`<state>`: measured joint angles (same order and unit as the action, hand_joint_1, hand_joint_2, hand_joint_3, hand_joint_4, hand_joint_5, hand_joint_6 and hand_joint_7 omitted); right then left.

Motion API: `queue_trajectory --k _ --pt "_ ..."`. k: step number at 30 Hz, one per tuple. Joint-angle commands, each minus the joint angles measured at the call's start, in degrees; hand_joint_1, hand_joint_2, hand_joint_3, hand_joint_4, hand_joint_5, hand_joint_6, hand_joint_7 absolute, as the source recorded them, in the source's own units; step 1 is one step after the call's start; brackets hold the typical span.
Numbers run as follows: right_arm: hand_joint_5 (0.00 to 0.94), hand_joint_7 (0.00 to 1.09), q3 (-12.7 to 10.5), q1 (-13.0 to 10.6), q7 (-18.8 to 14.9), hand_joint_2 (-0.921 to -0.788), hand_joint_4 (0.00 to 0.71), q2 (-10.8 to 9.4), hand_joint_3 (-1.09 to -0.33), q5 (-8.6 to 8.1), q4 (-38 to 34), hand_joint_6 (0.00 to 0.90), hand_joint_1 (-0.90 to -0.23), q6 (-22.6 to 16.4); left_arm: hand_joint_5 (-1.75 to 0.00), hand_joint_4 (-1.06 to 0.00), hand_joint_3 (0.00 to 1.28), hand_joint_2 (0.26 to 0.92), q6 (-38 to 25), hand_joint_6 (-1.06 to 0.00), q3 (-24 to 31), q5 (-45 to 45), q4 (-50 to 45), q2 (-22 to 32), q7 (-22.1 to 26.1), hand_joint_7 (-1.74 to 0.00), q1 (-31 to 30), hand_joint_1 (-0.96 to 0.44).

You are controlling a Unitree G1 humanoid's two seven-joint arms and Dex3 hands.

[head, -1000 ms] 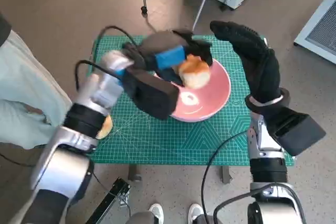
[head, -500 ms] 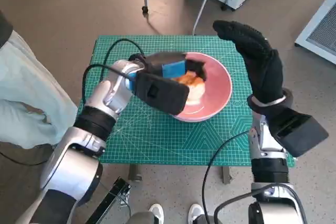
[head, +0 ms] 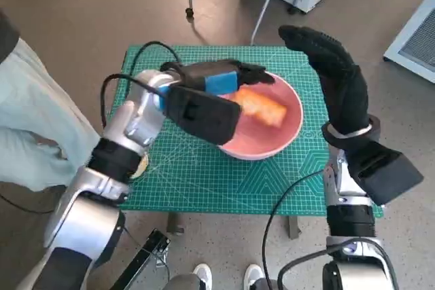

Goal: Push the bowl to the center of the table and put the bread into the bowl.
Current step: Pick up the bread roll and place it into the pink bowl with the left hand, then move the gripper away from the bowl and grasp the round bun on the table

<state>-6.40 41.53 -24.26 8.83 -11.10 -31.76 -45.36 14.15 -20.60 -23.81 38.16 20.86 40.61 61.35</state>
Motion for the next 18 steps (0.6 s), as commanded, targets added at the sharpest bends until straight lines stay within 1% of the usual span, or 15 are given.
queue_trajectory --k 1,5,6,9,14,18 --pt "0.009 0.71 0.3 -1.2 0.5 -0.921 0.276 -0.2 -0.801 0.35 -0.4 -0.001 -0.683 0.2 -0.02 -0.08 0.12 0.766 0.8 -0.05 4.1 4.7 -6.7 5.6 3.3 -0.43 -3.7 -0.04" --pt "0.008 0.71 0.4 -1.4 0.5 -0.921 0.274 -0.4 -0.801 0.02 -0.4 -0.001 -0.683 0.3 -0.01 -0.11 0.07 0.791 1.7 -0.1 7.9 9.2 -13.1 9.8 5.4 -0.36 -8.4 -0.03" --pt "0.007 0.71 0.4 -1.4 0.5 -0.921 0.273 -0.4 -0.801 -0.03 -0.4 -0.001 -0.683 0.3 -0.01 -0.11 0.06 0.799 1.8 -0.12 8.6 10.0 -14.4 10.6 5.8 -0.33 -9.5 -0.02" --pt "0.007 0.71 0.4 -1.5 0.5 -0.921 0.272 -0.5 -0.801 -0.18 -0.4 -0.001 -0.684 0.2 -0.01 -0.14 0.04 0.81 3.1 -0.17 11.1 12.3 -18.8 14.6 6.6 -0.28 -14.9 -0.01" --pt "0.006 0.71 0.5 -1.5 0.5 -0.921 0.271 -0.7 -0.8 -0.2 -0.5 -0.001 -0.684 0.0 -0.01 -0.16 0.02 0.819 4.2 -0.21 14.1 13.7 -23.4 20.2 7.2 -0.22 -21.4 -0.01" --pt "0.006 0.71 0.6 -1.3 0.4 -0.921 0.271 -0.9 -0.801 -0.4 -0.6 -0.001 -0.684 -0.1 -0.01 -0.16 0.01 0.823 2.6 -0.23 16.1 12.6 -27.2 24.6 6.9 -0.18 -25.9 -0.01"
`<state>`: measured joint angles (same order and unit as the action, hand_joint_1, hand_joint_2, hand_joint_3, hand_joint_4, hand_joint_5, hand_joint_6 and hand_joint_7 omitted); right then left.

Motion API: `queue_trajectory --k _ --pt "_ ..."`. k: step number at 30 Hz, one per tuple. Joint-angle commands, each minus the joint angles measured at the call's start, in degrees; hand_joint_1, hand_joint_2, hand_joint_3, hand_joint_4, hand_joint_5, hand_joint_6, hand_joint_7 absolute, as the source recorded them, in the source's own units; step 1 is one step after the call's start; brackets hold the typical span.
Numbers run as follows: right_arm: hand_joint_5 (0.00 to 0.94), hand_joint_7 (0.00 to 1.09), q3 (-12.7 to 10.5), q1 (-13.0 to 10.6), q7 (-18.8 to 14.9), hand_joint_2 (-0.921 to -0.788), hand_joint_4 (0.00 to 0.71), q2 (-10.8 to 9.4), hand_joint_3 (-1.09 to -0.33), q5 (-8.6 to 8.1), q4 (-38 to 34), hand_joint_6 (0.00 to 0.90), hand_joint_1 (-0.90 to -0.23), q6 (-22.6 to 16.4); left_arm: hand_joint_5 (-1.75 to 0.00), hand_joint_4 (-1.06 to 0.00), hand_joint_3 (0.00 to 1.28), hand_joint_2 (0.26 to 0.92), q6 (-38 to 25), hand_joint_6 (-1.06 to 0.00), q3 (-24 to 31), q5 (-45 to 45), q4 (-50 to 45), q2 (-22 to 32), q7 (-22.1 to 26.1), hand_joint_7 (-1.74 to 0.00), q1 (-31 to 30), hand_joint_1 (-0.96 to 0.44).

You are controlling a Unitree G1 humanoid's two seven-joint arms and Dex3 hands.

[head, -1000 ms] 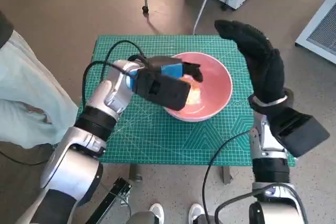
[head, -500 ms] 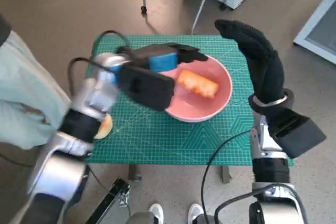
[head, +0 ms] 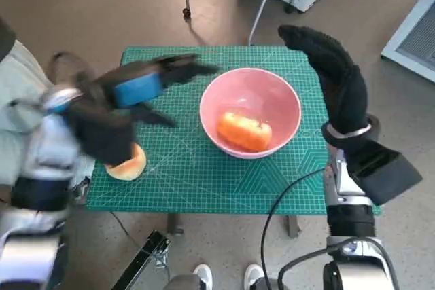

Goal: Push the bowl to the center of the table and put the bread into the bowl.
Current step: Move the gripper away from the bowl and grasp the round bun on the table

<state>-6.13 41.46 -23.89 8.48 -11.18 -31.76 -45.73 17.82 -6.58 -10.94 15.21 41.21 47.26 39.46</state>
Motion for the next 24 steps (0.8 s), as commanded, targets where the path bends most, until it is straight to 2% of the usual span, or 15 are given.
queue_trajectory --k 1,13,24 --pt "0.006 0.71 0.4 -1.2 -0.1 -0.921 0.271 -0.6 -0.801 -0.42 -0.5 -0.001 -0.683 0.4 -0.01 -0.17 0.01 0.824 -1.7 -0.23 2.8 -0.7 -5.3 5.5 0.1 -0.17 -5.5 -0.02" --pt "0.004 0.71 0.7 -0.6 -0.8 -0.921 0.269 -1.1 -0.806 -1.17 -1.2 -0.001 -0.678 1.1 0.0 -0.17 0.01 0.828 -5.1 -0.25 7.6 -1.5 -9.3 12.7 -1.3 -0.1 -15.5 -0.05" --pt "0.003 0.73 0.9 -0.3 -2.1 -0.921 0.266 -1.2 -0.812 -2.37 -1.7 -0.001 -0.672 1.3 0.0 -0.17 0.0 0.831 -5.1 -0.27 6.7 -3.5 -8.4 13.2 -3.1 -0.07 -18.7 -0.06"
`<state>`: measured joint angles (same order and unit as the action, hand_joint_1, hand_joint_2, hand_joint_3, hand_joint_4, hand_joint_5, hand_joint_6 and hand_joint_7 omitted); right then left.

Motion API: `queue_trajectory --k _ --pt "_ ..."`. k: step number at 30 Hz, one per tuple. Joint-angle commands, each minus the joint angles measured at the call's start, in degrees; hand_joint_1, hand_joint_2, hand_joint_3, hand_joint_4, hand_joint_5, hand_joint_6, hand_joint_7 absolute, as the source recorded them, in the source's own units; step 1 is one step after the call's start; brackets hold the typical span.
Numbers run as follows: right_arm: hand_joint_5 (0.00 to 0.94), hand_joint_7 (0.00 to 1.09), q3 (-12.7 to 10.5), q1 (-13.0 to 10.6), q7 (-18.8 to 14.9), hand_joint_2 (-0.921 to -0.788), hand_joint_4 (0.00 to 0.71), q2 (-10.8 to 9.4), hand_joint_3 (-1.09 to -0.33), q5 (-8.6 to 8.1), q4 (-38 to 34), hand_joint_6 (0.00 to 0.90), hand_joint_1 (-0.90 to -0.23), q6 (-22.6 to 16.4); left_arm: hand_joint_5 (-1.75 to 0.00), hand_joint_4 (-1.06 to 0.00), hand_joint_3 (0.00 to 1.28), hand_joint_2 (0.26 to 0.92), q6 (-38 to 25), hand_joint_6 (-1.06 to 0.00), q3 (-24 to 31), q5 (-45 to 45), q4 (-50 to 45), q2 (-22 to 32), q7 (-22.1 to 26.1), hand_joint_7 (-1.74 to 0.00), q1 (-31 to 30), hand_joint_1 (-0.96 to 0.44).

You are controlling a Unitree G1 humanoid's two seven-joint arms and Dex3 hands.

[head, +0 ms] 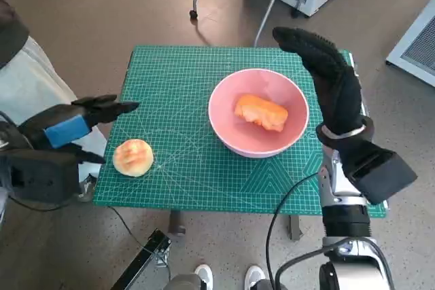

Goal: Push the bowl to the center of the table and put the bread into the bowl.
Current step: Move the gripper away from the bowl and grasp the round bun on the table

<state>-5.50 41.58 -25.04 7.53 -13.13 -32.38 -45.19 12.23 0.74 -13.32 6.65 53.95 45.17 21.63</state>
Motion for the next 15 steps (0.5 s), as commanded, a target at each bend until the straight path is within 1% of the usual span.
queue_trajectory --k 1,6,15 --pt "0.003 0.73 0.3 -0.4 -1.0 -0.921 0.266 -0.2 -0.813 -0.48 -1.0 -0.001 -0.671 0.8 0.0 -0.16 0.0 0.831 0.6 -0.27 -1.0 -1.5 0.4 0.4 -1.1 -0.06 -0.9 -0.06" --pt "0.002 0.73 0.3 -0.5 -1.2 -0.921 0.264 -0.2 -0.813 -0.47 -0.8 -0.001 -0.673 0.8 0.0 -0.16 0.0 0.832 1.0 -0.28 -2.8 -2.6 2.2 -0.3 -1.5 -0.05 -0.6 -0.06" --pt "0.002 0.73 0.2 -0.9 -1.4 -0.921 0.264 0.2 -0.811 -0.49 -0.3 -0.001 -0.677 0.9 0.0 -0.16 0.0 0.834 1.5 -0.28 -8.5 -7.0 8.7 -3.0 -2.9 -0.04 1.9 -0.05"
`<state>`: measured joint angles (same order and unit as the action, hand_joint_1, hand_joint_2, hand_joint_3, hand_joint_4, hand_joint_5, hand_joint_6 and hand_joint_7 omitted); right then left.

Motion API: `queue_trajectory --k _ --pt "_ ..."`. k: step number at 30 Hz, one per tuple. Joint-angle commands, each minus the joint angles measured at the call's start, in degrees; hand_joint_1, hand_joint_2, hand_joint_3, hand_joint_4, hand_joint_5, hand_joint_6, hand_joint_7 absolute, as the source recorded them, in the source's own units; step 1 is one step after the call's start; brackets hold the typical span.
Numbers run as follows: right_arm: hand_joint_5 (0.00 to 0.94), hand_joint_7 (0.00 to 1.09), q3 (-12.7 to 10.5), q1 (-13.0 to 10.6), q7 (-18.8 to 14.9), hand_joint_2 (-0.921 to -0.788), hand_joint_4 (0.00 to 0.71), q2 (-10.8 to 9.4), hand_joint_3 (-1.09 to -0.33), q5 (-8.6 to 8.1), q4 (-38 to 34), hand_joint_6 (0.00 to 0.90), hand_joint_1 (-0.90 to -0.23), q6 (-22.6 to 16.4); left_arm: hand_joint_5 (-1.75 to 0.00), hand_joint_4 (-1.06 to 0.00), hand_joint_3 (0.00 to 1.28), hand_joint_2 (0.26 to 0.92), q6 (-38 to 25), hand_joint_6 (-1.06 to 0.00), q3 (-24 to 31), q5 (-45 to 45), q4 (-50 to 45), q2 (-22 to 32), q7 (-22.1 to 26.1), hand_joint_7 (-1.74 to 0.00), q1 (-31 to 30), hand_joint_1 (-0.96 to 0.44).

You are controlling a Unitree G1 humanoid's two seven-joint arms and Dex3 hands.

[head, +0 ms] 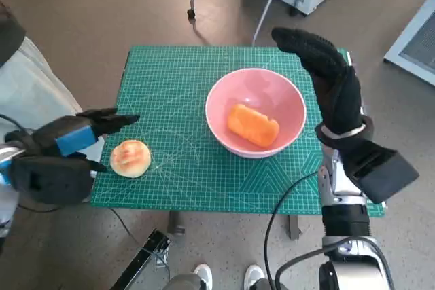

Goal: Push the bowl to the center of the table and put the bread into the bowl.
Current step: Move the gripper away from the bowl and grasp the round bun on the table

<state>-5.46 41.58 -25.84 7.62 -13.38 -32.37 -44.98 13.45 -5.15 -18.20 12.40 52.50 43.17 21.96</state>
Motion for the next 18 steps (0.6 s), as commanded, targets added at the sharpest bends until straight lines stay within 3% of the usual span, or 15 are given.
queue_trajectory --k 1,6,11,18 --pt "0.002 0.73 0.1 -0.9 -0.6 -0.921 0.264 0.2 -0.811 -0.24 -0.3 -0.001 -0.677 0.7 0.0 -0.16 0.0 0.834 0.1 -0.28 -3.3 -2.6 4.0 -2.0 -0.9 -0.03 2.0 -0.04" --pt "0.002 0.73 0.1 -1.0 -0.5 -0.921 0.265 0.3 -0.81 0.11 -0.3 -0.001 -0.677 0.5 0.0 -0.15 0.0 0.835 0.0 -0.31 -6.1 -4.7 8.5 -4.1 -1.5 -0.04 3.8 -0.03" --pt "0.002 0.73 0.0 -1.0 -0.4 -0.921 0.265 0.6 -0.81 0.34 0.1 -0.001 -0.677 0.6 -0.03 -0.22 0.0 0.841 1.2 -0.39 -9.8 -7.9 15.1 -6.5 -2.9 -0.07 6.6 -0.02" --pt "0.002 0.73 0.1 -1.2 -0.2 -0.921 0.265 0.8 -0.81 0.55 0.7 -0.001 -0.68 0.7 -0.09 -0.52 0.02 0.902 3.0 -0.59 -13.9 -11.8 25.0 -8.4 -5.9 -0.15 10.5 -0.01"
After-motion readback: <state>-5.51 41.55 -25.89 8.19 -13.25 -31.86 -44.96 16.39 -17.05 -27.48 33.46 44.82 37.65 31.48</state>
